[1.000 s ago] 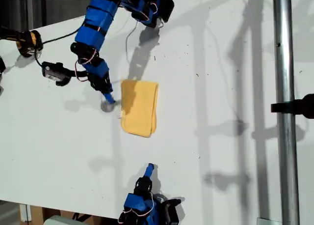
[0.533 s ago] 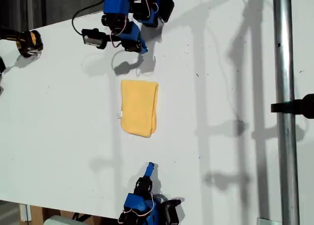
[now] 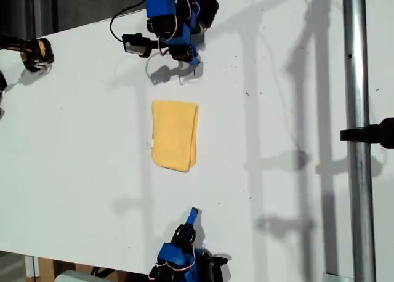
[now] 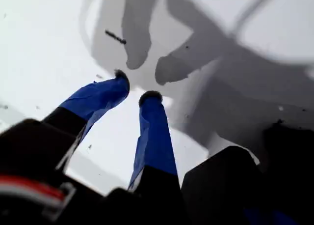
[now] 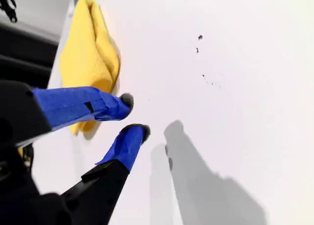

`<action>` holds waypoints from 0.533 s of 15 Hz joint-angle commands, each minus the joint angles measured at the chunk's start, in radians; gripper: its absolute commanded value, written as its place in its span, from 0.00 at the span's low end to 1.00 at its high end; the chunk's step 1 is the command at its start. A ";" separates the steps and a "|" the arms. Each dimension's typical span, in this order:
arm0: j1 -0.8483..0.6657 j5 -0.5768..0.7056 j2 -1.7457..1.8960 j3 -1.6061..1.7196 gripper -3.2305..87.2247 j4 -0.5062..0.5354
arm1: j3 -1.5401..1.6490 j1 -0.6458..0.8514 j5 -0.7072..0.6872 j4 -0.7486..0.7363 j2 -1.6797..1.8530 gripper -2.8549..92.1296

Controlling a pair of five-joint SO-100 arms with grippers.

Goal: Grasp corners of a towel and fold twice.

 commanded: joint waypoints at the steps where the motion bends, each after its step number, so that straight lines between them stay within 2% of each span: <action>1: 0.003 0.057 0.005 0.006 0.11 0.002 | 0.014 -0.138 0.003 0.146 0.351 0.13; 2: 0.003 0.057 0.005 0.006 0.11 0.002 | 0.037 -0.183 0.005 0.184 0.591 0.14; 3: 0.003 0.052 0.003 0.006 0.11 0.002 | -0.063 -0.210 0.048 0.284 0.548 0.14; 8: 0.003 0.049 0.003 0.006 0.11 0.003 | -0.017 -0.270 0.052 0.250 0.588 0.15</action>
